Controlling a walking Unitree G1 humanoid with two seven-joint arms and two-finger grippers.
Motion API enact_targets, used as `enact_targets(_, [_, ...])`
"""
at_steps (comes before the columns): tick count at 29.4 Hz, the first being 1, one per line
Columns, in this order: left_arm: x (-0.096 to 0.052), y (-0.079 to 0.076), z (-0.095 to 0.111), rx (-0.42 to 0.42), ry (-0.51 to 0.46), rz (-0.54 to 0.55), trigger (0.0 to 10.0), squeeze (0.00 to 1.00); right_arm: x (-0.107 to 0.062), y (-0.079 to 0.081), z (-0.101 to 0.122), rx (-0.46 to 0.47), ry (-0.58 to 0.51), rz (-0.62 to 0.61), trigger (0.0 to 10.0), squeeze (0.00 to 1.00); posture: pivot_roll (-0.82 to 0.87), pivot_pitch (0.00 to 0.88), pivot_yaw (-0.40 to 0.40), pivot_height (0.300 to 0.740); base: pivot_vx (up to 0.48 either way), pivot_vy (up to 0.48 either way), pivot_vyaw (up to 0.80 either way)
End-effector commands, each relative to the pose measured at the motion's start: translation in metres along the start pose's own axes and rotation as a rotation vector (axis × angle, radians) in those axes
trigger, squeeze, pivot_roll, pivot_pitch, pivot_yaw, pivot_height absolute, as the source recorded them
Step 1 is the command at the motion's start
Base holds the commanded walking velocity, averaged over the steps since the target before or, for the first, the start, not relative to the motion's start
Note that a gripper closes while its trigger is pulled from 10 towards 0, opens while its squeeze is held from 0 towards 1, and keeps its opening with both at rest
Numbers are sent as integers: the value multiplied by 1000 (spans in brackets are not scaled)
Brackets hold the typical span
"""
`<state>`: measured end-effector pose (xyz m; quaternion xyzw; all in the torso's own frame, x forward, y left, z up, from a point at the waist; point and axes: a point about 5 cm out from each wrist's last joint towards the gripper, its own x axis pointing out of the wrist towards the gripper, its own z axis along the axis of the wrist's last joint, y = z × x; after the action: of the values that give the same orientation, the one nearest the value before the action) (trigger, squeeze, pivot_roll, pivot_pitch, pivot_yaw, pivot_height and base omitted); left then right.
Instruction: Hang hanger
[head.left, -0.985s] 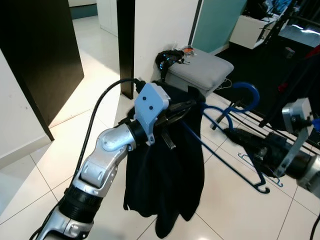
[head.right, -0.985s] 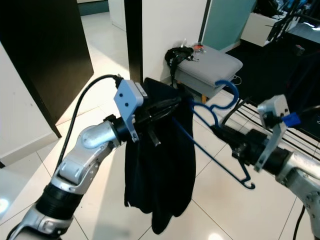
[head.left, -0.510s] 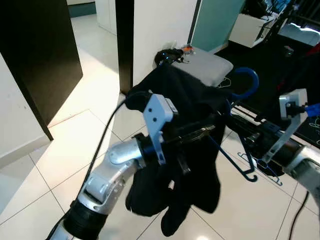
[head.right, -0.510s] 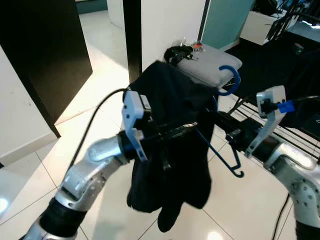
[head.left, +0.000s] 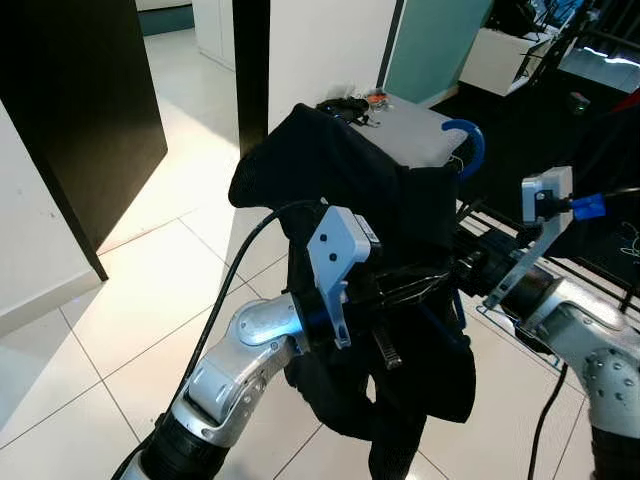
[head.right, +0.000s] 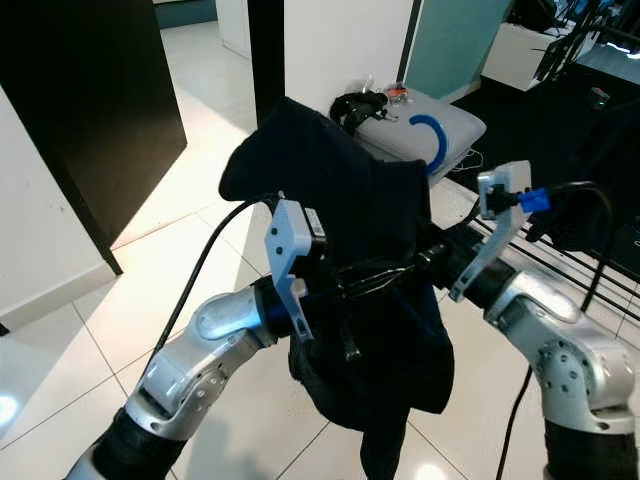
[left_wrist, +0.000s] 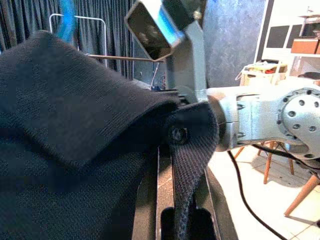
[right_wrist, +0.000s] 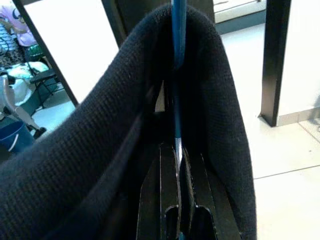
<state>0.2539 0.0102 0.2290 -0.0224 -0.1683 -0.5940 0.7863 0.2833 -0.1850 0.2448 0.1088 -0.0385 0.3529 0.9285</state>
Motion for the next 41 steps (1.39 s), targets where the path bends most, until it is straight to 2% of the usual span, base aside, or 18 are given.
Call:
enact_targets(1, [7,-16,-2,-10,1,-79,10000,0,3,0,7,-25,-39,-5,10000,0,67,121,-72,740,0,0,0])
enact_targets(5, [-2,-13,-9,32,62,-79,10000,0,3,0,8,-31,-44,-3,10000,0,68,123,-71,740,0,0,0])
enact_targets(6, [-10,-7,-14,64,110,-63,10000,0,1,-1,10,-36,-48,-2,10000,0,68,123,-71,740,0,0,0])
enact_targets(11, [-19,1,-18,97,160,-31,10000,0,-4,-2,13,-49,-56,3,10000,0,65,124,-70,740,0,0,0])
enact_targets(12, [-26,10,-23,128,213,5,10000,0,-8,-2,19,-57,-74,18,10000,0,64,126,-71,740,0,0,0])
enact_targets(13, [-26,10,-23,128,213,5,10000,0,-8,-2,19,-57,-74,18,10000,0,64,126,-71,740,0,0,0])
enact_targets(14, [-34,18,-28,141,268,43,10000,267,-12,-2,25,-69,-97,40,10000,0,64,127,-72,740,0,0,0])
enact_targets(15, [-42,26,-31,158,312,75,10000,1000,-16,-1,32,-76,-123,70,10000,0,65,128,-72,740,0,0,0])
enact_targets(19, [-47,30,-34,168,348,95,10000,1000,-19,2,39,-78,-154,110,10000,0,66,129,-74,740,0,0,0])
enact_targets(21, [-50,33,-35,181,364,123,10000,1000,-21,9,47,-80,-184,176,10000,0,67,128,-77,740,0,0,0])
enact_targets(28, [-49,35,-32,195,361,141,10000,1000,-22,16,47,-104,-164,239,10000,0,67,128,-79,740,0,0,0])
enact_targets(30, [-49,33,-28,174,345,122,10000,1000,-24,16,47,-111,-159,243,10000,0,67,128,-79,740,0,0,0])
enact_targets(32, [-58,23,-11,86,301,-11,10000,1000,-30,10,46,-150,-127,227,10000,0,67,127,-77,740,0,0,0])
enact_targets(35, [-62,18,-5,50,286,-70,10000,1000,-32,8,45,-166,-114,218,10000,0,67,127,-77,740,0,0,0])
enact_targets(36, [-69,14,2,14,283,-132,10000,1000,-35,4,45,-180,-102,204,10000,0,67,127,-77,740,0,0,0])
enact_targets(37, [-69,14,2,14,283,-132,10000,1000,-35,4,45,-180,-102,204,10000,0,67,127,-77,740,0,0,0])
enact_targets(38, [-80,13,12,-16,287,-186,10000,1000,-39,-1,46,-196,-86,188,10000,0,67,127,-77,740,0,0,0])
enact_targets(41, [-80,13,12,-16,287,-186,10000,1000,-39,-1,46,-196,-86,188,10000,0,67,127,-77,740,0,0,0])
